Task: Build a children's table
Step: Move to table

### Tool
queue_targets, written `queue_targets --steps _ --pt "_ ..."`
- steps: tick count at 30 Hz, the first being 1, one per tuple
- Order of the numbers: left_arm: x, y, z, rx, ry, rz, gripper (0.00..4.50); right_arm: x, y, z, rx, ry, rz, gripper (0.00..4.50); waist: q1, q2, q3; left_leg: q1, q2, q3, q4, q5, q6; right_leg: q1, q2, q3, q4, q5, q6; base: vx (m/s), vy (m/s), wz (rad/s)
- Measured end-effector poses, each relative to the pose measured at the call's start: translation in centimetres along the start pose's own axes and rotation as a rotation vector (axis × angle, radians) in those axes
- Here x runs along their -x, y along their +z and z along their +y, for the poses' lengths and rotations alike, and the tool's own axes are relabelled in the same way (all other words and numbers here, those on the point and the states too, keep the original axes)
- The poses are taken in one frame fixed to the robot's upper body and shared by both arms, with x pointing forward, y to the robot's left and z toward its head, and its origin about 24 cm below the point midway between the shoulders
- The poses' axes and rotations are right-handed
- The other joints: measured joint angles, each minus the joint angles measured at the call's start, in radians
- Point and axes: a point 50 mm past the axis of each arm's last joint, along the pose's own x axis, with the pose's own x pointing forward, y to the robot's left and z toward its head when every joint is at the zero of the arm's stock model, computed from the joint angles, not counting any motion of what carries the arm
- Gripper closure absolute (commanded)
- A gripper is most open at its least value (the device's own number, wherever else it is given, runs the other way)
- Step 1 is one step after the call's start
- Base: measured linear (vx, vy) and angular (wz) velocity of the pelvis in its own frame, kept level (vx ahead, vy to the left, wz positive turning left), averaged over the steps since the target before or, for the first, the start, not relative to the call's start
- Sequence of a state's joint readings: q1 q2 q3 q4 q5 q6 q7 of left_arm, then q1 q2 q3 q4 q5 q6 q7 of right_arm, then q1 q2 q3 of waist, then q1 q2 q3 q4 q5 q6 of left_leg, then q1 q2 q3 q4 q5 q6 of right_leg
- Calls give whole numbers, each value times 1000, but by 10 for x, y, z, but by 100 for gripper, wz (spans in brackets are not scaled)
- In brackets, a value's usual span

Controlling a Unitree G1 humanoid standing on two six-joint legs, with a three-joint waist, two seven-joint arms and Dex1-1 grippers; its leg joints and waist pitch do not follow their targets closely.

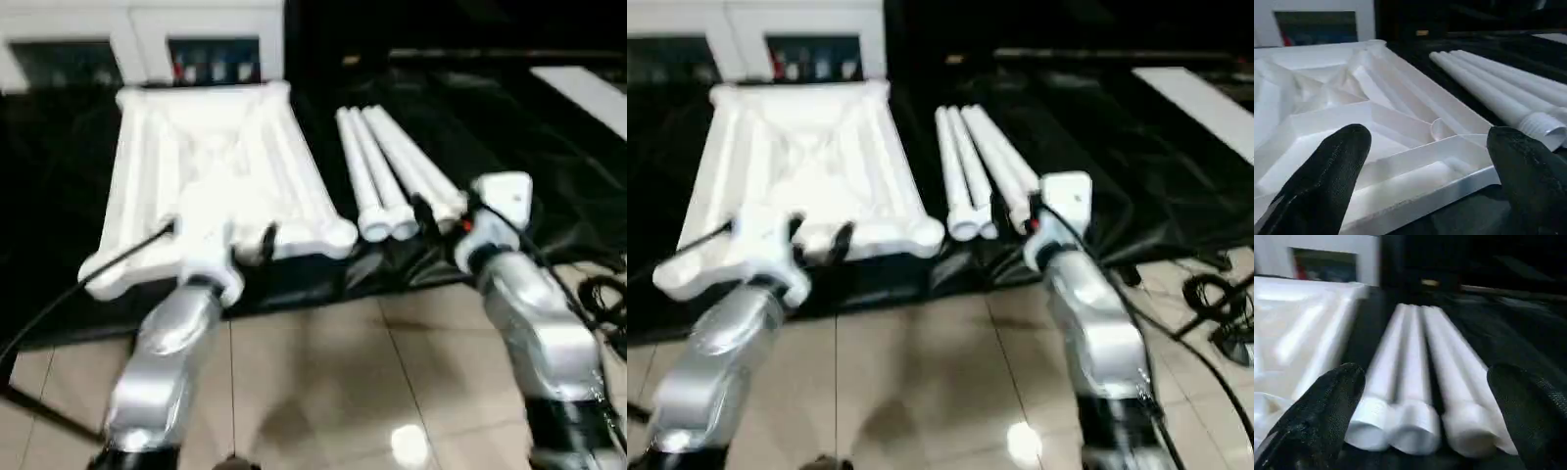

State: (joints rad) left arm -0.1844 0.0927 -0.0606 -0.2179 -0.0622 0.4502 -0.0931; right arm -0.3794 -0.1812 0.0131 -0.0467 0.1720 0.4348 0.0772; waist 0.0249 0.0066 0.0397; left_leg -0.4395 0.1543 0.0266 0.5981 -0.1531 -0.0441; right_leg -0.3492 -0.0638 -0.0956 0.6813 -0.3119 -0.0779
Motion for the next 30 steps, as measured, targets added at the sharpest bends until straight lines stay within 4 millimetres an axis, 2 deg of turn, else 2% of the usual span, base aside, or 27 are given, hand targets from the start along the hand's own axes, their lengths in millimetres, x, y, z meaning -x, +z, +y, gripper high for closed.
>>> queue_targets --steps 1,2,3,4,5,6,7,8,9,10,11,13,14,15,17,18,19,21,22,23,24,25,26,27,28,29,30 --pt "-3 -1 0 -14 13 6 10 -3 1 4 -1 10 -2 0 -4 -7 -1 2 -16 -37 0 4 -2 -2 8 9 27 -34 -57 -38 -172 44" --pt "-4 0 1 -29 25 3 10 -5 1 4 6 4 -1 0 -7 -11 -1 2 -25 -60 -3 10 6 -2 14 12 44 -52 -78 -59 -224 62" --pt "-4 0 2 -36 35 -2 10 -8 1 3 10 -2 6 0 -9 -17 -1 1 -35 -87 -19 24 29 7 23 3 46 -58 -91 -85 -236 57" --pt "-5 0 4 -32 40 -3 10 -11 1 3 2 -2 13 0 2 -24 0 2 -29 -70 -18 28 55 10 30 -2 33 -50 -86 -85 -236 57" --pt "-6 0 5 -23 37 -6 10 -11 1 3 6 -3 14 0 14 -28 3 -4 -17 -42 14 1 98 14 34 -3 24 -40 -69 -80 -204 24" --pt "-6 1 2 -6 14 -17 10 -12 0 2 20 -10 21 0 41 -40 10 -14 -11 44 155 -28 124 27 37 -1 0 -14 -1 -64 -174 -7" --pt "-7 3 2 -4 4 -26 10 -12 0 2 28 -15 16 0 49 -43 12 6 -22 69 149 -28 122 30 42 -3 -12 -3 18 -64 -174 -7" --pt "-8 6 2 -11 -6 -37 10 -12 1 1 38 -22 4 0 54 -41 12 34 -35 90 91 -52 104 27 51 -10 -23 5 15 -67 -159 0" --pt "-10 10 2 -19 -11 -49 10 -12 2 1 43 -26 -5 0 59 -39 11 47 -36 91 42 -76 62 18 63 -17 -33 13 14 -55 -148 6" --pt "-9 9 5 -25 -4 -45 10 -11 0 4 47 -7 4 0 62 -37 11 51 -17 93 26 -57 35 15 74 -23 -45 30 20 -55 -148 6" --pt "-8 7 9 -27 7 -33 10 -10 -4 7 44 11 17 0 59 -37 11 53 -10 95 22 -54 31 14 75 -25 -44 32 17 -23 -120 0" --pt "-6 5 17 -35 39 -21 10 -7 -14 16 4 73 52 0 49 -38 11 56 -6 99 23 -52 26 3 65 -7 -18 25 20 -8 -95 3" --pt "-6 5 19 -34 48 -22 10 -6 -18 17 -3 79 64 0 51 -38 13 59 -6 107 21 -51 25 5 61 -6 -16 18 18 -20 -73 5" --pt "-6 5 20 -33 56 -24 10 -5 -21 16 -4 80 77 0 61 -37 20 67 -5 118 14 -55 20 14 60 -5 -19 12 13 -28 -52 4" --pt "-8 6 19 -32 53 -25 10 -4 -24 14 -2 86 84 0 72 -33 31 88 2 125 10 -56 21 33 61 -6 -30 11 12 -14 -26 2" --pt "-10 7 18 -36 49 -26 10 -4 -25 12 -2 82 82 0 72 -27 33 85 4 115 16 -64 34 50 49 -36 -44 11 13 31 41 18" --pt "-11 9 19 -47 47 -35 10 -4 -26 12 -3 81 82 0 71 -25 34 85 13 110 23 -68 40 71 33 -82 -62 9 17 31 41 18" --pt "-11 9 22 -65 52 -33 10 -5 -28 14 -8 95 82 0 69 -18 35 82 28 100 37 -77 45 114 20 -146 -102 10 29 96 91 42" --pt "-11 9 23 -68 55 -30 10 -5 -28 15 -9 103 83 0 66 -13 36 81 27 91 38 -82 36 134 20 -165 -122 11 36 116 94 44" --pt "-10 8 25 -70 58 -25 10 -6 -28 18 -11 113 82 0 63 -11 37 85 26 87 34 -84 32 150 21 -171 -139 12 44 194 94 51" --pt "-10 8 28 -74 66 -20 10 -7 -27 22 -14 130 79 0 47 -8 39 96 8 67 26 -86 33 149 25 -158 -131 2 51 240 84 55" --pt "-8 5 34 -78 85 -8 10 -10 -23 32 -19 169 67 0 23 -17 34 101 -30 35 22 -91 41 120 27 -101 -48 -31 41 240 84 55" --pt "-7 4 40 -81 103 0 10 -11 -21 37 -26 187 57 0 21 -17 32 109 -39 36 23 -100 44 85 35 -52 37 -34 40 202 71 40" --pt "-6 5 43 -81 113 -4 10 -11 -21 39 -36 192 52 0 18 -15 31 115 -43 38 26 -111 47 47 40 -23 80 -34 42 171 49 17" --pt "-6 6 44 -82 116 -8 10 -10 -22 39 -42 192 53 0 16 -21 29 125 -51 45 26 -121 48 -8 36 -2 96 -26 61 171 49 17" --pt "-6 6 43 -82 114 -7 10 -10 -22 39 -44 190 51 0 9 -27 26 130 -59 50 26 -129 47 -47 28 5 92 -14 79 156 7 6" --pt "-6 6 43 -82 111 -6 10 -10 -22 37 -45 184 47 0 5 -40 24 143 -67 69 24 -140 43 -89 13 9 63 11 86 154 -47 -5"
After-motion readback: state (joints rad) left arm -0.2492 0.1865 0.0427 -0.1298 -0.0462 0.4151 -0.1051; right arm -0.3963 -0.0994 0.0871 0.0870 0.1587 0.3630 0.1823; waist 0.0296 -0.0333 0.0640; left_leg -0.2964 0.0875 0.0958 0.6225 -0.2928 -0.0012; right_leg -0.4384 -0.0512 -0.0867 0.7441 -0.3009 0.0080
